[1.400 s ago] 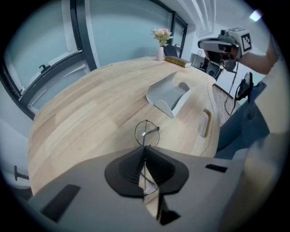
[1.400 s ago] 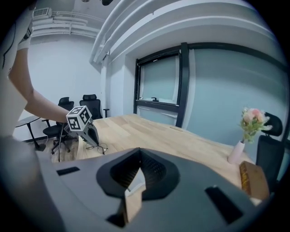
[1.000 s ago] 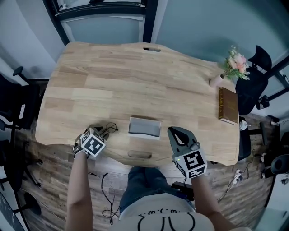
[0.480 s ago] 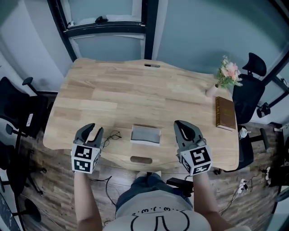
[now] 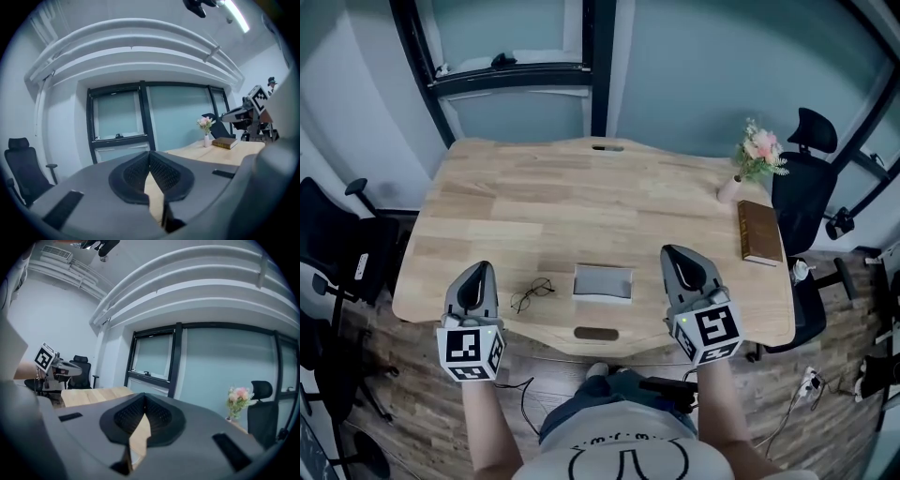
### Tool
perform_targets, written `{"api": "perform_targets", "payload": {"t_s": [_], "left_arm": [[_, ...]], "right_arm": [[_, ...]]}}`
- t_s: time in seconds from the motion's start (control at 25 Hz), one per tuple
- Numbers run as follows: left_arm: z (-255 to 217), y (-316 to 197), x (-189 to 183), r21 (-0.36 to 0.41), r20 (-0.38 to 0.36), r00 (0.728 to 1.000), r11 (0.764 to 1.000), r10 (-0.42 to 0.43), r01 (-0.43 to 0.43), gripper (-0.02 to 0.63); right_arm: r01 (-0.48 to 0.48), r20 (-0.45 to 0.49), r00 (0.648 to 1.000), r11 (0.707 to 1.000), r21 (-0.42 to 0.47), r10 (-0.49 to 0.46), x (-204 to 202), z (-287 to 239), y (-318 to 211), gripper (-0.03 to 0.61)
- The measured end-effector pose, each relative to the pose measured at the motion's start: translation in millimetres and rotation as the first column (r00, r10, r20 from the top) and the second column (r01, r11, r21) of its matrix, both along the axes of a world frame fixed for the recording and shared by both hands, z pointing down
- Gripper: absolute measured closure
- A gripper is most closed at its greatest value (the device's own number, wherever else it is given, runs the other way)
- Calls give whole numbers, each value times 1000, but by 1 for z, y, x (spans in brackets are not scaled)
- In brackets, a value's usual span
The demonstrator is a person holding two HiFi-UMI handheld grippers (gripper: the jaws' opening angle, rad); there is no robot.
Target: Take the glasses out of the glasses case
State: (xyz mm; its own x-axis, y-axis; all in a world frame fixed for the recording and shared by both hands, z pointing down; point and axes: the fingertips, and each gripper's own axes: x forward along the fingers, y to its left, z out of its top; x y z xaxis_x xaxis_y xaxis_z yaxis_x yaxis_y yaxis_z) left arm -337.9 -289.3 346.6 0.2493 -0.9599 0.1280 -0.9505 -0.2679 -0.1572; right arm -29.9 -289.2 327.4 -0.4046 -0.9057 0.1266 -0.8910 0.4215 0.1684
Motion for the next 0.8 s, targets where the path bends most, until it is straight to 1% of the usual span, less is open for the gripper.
{"api": "perform_targets", "payload": {"t_s": [0.16,0.36,0.6,0.68,0.8], "left_arm": [[-11,15,-3,46,-49,999,999,-24,26,597],[-32,41,3,105,-43,998,993,-54,59,597],[-61,79,12,179,-61,994,979,-93,102,597],[-71,90,16,200,-70,993,974,-97,109,597],[-84,106,22,233,-75,993,966,-95,110,597]], "right_arm": [[4,12,1000,999,33,-5,-3,-11,12,568],[13,26,1000,998,62,-14,5,-24,35,568],[13,65,998,995,100,-20,18,-41,70,569],[11,84,996,993,114,-21,22,-48,81,569],[18,78,997,990,140,-29,23,-56,98,569]]}}
